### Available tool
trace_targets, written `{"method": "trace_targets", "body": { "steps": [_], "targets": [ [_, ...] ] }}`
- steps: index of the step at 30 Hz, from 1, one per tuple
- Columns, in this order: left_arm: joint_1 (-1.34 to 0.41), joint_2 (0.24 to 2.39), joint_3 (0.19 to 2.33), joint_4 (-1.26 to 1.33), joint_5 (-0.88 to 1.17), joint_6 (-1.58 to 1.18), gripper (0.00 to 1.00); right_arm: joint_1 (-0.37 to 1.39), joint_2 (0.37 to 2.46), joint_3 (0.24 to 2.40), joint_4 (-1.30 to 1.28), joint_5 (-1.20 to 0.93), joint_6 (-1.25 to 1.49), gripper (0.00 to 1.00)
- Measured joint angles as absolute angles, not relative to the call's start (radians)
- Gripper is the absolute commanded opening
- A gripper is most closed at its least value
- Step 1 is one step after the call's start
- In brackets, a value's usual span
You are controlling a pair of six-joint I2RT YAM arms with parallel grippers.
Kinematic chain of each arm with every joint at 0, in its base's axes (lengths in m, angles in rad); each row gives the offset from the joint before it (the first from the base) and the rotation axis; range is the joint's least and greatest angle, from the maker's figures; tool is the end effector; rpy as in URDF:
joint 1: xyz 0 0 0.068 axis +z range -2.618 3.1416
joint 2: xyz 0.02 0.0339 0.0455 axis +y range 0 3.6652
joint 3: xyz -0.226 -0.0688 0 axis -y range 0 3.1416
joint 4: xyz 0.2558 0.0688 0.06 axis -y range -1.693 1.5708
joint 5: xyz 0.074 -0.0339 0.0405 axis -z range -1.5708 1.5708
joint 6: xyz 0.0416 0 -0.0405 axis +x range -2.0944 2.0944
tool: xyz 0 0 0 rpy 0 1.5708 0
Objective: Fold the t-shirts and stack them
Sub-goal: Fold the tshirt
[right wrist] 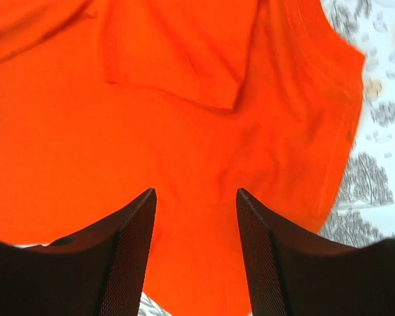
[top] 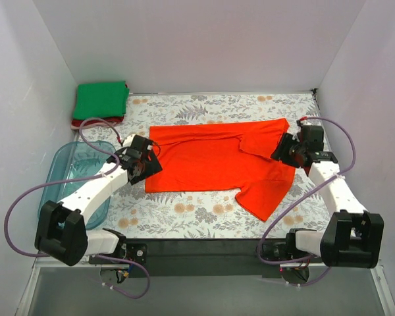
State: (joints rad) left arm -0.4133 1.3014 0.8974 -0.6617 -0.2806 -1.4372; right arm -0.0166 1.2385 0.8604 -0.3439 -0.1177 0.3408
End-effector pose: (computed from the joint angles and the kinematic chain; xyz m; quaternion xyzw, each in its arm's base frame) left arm 0.2554 -0.0994 0.1862 -0.5001 0.8187 -0.1162 0.2570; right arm 0.2927 0.0000 0.2123 0.1379 0.8995 0.1192 0.3970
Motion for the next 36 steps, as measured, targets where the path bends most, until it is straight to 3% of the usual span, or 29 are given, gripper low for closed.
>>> {"method": "trace_targets", "body": {
  "steps": [8,20,25,29,30,36],
  "targets": [
    [-0.453,1.279,0.776,-0.779,-0.298,-1.528,0.58,0.019,1.100,0.708,-0.476,-0.047,0.307,0.59],
    [-0.453,1.427,0.776,-0.717,-0.339,-1.565,0.51,0.029,1.096,0.689,-0.494,-0.001,0.284,0.58],
    [-0.454,1.454,0.763,-0.676,-0.347,-1.565,0.44,0.029,1.097,0.688,-0.496,0.041,0.283,0.58],
    [-0.454,1.451,0.753,-0.654,-0.349,-1.560,0.27,0.029,1.098,0.688,-0.496,0.092,0.284,0.59],
    [-0.454,1.447,0.749,-0.649,-0.352,-1.558,0.17,0.029,1.101,0.688,-0.496,0.110,0.286,0.60],
    [-0.454,1.420,0.723,-0.633,-0.363,-1.547,0.07,0.011,1.163,0.689,-0.496,0.169,0.296,0.56]
  ]
}}
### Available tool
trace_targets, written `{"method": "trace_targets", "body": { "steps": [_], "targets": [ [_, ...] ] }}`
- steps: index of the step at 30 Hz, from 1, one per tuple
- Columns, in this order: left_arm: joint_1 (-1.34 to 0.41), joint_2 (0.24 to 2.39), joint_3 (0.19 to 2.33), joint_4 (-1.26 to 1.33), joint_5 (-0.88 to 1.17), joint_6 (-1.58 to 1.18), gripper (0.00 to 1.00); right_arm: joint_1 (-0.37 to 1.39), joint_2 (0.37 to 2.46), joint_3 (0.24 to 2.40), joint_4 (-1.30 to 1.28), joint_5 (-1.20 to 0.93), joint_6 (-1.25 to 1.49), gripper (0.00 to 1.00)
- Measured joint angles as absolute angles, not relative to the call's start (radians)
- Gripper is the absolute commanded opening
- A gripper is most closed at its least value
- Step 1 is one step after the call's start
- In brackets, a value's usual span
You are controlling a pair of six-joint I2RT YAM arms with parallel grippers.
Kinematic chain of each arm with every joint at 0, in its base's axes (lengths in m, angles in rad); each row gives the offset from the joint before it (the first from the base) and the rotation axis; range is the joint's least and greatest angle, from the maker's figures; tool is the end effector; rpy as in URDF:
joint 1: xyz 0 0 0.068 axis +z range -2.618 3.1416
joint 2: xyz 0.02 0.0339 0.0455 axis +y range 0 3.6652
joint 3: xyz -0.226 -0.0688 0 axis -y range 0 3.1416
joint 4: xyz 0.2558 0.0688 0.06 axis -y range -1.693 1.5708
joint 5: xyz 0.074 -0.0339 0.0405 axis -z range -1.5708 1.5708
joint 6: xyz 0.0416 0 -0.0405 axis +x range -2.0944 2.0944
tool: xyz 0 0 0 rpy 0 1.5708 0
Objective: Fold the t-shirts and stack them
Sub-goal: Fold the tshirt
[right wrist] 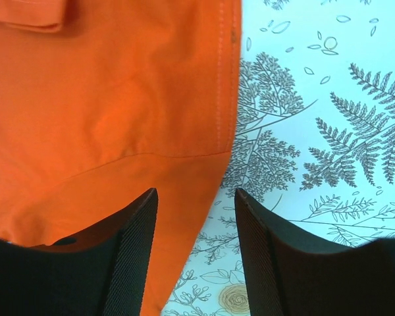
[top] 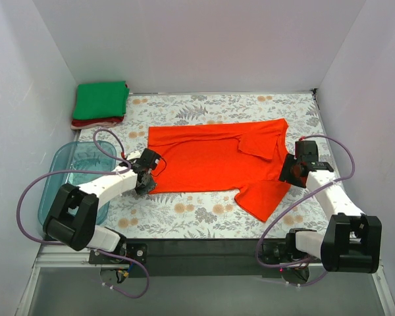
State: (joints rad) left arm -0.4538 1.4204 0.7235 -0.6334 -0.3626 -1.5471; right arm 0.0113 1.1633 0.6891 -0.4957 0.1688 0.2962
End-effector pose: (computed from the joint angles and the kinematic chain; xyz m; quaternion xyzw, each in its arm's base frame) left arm 0.2291 -0.0953 0.1091 -0.5261 0.8230 -0.0027 0.2144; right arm 0.2505 -0.0042 0.1627 0.1598 0.9386 -0.0344 0.3037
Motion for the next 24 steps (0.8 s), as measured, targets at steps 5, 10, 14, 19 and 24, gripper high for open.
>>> {"method": "trace_targets", "body": {
  "steps": [5,10,14,19,24],
  "targets": [
    [-0.454,1.410,0.714,-0.624,-0.363,-1.541,0.06,-0.036,1.248,0.701,-0.495,0.166,0.308,0.50],
    [-0.454,1.404,0.709,-0.621,-0.363,-1.539,0.06,-0.072,1.285,0.703,-0.483,0.144,0.316,0.46],
    [-0.454,1.400,0.706,-0.620,-0.363,-1.533,0.06,-0.105,1.295,0.703,-0.454,0.119,0.321,0.45],
    [-0.454,1.391,0.700,-0.620,-0.363,-1.533,0.06,-0.127,1.330,0.703,-0.427,0.090,0.329,0.43],
    [-0.454,1.354,0.688,-0.624,-0.363,-1.539,0.06,-0.132,1.358,0.683,-0.400,0.074,0.334,0.41]
  ]
}}
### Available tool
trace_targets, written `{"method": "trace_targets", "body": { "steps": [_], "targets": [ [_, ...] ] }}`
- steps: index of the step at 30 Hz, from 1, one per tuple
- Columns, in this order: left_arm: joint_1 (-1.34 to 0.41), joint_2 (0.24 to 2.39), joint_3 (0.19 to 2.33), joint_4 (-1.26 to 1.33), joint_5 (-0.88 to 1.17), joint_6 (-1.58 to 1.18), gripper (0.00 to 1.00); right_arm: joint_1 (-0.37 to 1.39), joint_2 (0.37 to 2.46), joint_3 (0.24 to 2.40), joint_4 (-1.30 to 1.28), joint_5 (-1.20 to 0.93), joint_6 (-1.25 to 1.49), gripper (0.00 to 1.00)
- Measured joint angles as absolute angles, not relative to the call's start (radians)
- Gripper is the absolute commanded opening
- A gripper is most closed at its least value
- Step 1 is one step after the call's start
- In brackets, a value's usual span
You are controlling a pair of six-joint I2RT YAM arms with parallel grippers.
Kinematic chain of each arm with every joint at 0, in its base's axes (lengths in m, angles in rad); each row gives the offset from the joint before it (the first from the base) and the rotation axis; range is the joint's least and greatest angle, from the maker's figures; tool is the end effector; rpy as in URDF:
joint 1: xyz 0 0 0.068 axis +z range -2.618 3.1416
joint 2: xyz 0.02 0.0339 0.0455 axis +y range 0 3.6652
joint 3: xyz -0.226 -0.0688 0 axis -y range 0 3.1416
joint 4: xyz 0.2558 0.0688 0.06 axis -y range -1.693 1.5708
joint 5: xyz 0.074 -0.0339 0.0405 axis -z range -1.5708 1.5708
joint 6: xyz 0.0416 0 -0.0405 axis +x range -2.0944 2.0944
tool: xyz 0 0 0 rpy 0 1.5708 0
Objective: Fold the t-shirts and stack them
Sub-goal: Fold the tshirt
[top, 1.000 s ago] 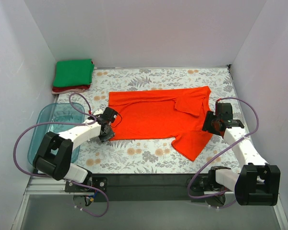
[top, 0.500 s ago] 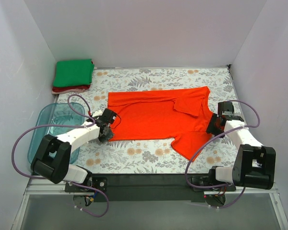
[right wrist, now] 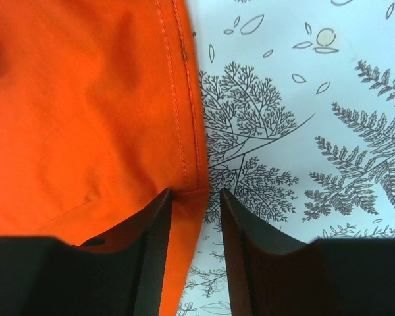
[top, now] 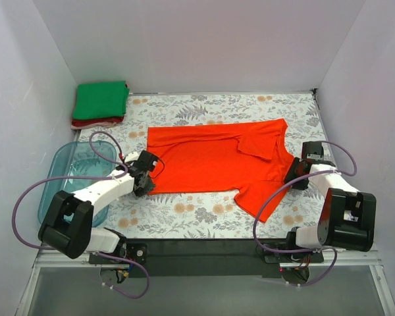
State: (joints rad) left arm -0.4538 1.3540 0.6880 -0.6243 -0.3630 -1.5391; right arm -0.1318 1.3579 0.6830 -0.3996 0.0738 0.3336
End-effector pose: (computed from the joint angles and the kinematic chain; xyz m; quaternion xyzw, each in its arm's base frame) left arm 0.2229 -0.0923 0.1149 -0.5245 0.8210 -0.0183 0.2248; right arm 0.2618 -0.0378 0.1199 0.2322 0.9405 -0.0109 0.2478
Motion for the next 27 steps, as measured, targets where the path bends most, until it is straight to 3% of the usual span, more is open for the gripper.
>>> {"method": "trace_targets", "body": {
  "steps": [6,9,12,21,27],
  "targets": [
    [-0.454,1.330,0.677,-0.633,-0.365,-1.567,0.06,-0.138,1.346,0.653,-0.374,0.065,0.334,0.35],
    [-0.454,1.326,0.676,-0.643,-0.369,-1.580,0.06,-0.147,1.333,0.638,-0.361,0.060,0.332,0.23],
    [-0.453,1.319,0.675,-0.654,-0.370,-1.591,0.05,-0.163,1.329,0.632,-0.359,0.052,0.330,0.02],
    [-0.453,1.245,0.689,-0.738,-0.362,-1.603,0.03,-0.184,1.230,0.629,-0.455,0.020,0.339,0.01],
    [-0.430,1.266,0.784,-0.759,-0.354,-1.590,0.03,-0.184,1.250,0.770,-0.499,-0.013,0.339,0.01]
  ]
}}
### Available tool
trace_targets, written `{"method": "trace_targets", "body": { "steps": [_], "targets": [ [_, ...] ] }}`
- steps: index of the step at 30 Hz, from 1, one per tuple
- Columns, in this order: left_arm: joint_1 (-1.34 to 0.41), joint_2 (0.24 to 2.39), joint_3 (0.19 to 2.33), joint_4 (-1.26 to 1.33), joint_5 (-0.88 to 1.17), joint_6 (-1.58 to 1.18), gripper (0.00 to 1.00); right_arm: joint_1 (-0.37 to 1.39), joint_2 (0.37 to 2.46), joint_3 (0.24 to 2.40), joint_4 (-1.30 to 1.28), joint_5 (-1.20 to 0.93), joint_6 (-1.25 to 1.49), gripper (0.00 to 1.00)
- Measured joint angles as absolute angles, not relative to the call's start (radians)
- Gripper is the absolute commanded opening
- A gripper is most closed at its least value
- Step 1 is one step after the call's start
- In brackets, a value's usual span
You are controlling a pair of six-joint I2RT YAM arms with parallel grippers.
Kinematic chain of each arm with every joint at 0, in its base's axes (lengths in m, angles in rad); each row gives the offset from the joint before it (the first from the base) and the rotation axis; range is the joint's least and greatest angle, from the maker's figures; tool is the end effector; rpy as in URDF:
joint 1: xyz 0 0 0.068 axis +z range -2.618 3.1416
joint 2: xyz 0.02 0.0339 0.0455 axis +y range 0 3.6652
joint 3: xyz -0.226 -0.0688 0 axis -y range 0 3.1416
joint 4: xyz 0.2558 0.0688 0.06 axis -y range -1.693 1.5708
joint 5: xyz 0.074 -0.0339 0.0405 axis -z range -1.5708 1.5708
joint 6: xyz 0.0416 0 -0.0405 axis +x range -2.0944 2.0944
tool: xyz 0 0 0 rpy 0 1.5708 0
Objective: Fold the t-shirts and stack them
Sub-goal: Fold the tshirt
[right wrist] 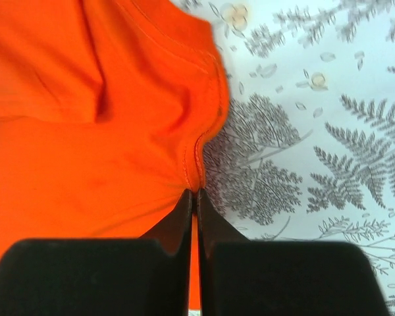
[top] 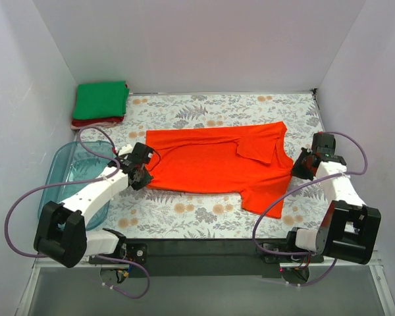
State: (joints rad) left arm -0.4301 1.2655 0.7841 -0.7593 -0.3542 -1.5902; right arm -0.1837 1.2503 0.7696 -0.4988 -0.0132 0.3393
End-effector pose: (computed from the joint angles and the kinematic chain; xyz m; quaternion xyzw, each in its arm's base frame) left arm 0.2271 -0.0883 0.1569 -0.5564 0.7963 -0.0446 0.2332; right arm 0.2634 -0.0484 0.1669 0.2455 0.9246 0.0289 0.2900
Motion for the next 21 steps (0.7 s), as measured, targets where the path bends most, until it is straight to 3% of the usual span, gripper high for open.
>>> {"method": "trace_targets", "body": {
  "steps": [10,21],
  "targets": [
    [-0.269,1.415,0.936,-0.702,-0.329,-1.501,0.02,-0.177,1.470,1.013,-0.529,-0.086,0.329,0.01],
    [-0.238,1.628,1.062,-0.627,-0.327,-1.430,0.02,-0.141,1.660,1.169,-0.533,-0.101,0.310,0.01]
  ]
}}
